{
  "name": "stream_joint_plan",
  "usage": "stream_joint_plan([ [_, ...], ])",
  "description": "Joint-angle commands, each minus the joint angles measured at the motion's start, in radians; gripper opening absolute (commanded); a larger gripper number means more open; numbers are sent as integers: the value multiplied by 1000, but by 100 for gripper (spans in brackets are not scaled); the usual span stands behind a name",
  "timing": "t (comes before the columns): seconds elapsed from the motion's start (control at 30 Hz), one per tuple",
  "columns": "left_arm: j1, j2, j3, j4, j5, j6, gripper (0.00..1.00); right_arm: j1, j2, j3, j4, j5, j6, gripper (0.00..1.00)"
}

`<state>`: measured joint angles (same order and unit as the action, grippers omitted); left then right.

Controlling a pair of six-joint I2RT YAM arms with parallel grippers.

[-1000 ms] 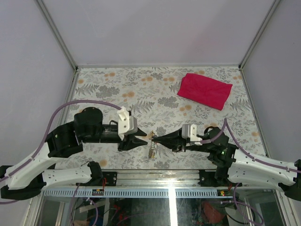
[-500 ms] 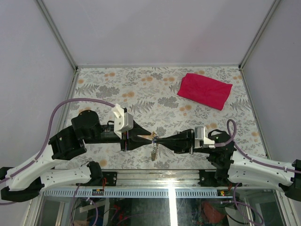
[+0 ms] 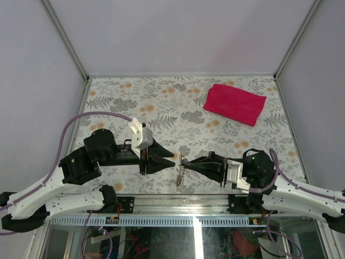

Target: Put the keys on the keyring

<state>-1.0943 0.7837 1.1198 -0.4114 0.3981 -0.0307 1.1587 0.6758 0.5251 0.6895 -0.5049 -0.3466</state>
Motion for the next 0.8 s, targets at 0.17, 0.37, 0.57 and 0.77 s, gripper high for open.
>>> stream_joint_plan([
  [0.17, -4, -4, -71, 31, -328, -182, 32, 6, -46, 90, -213, 47, -299, 2],
  [0.37, 125, 83, -105, -28, -347, -234, 32, 6, -51, 200, -464, 329, -138, 3],
  [0.57, 386, 155, -201, 8, -244, -284, 34, 6, -90, 216, -615, 446, -12, 3],
  [0.77, 563, 246, -301, 20, -298, -396, 34, 6, -136, 151, -619, 498, 64, 0],
])
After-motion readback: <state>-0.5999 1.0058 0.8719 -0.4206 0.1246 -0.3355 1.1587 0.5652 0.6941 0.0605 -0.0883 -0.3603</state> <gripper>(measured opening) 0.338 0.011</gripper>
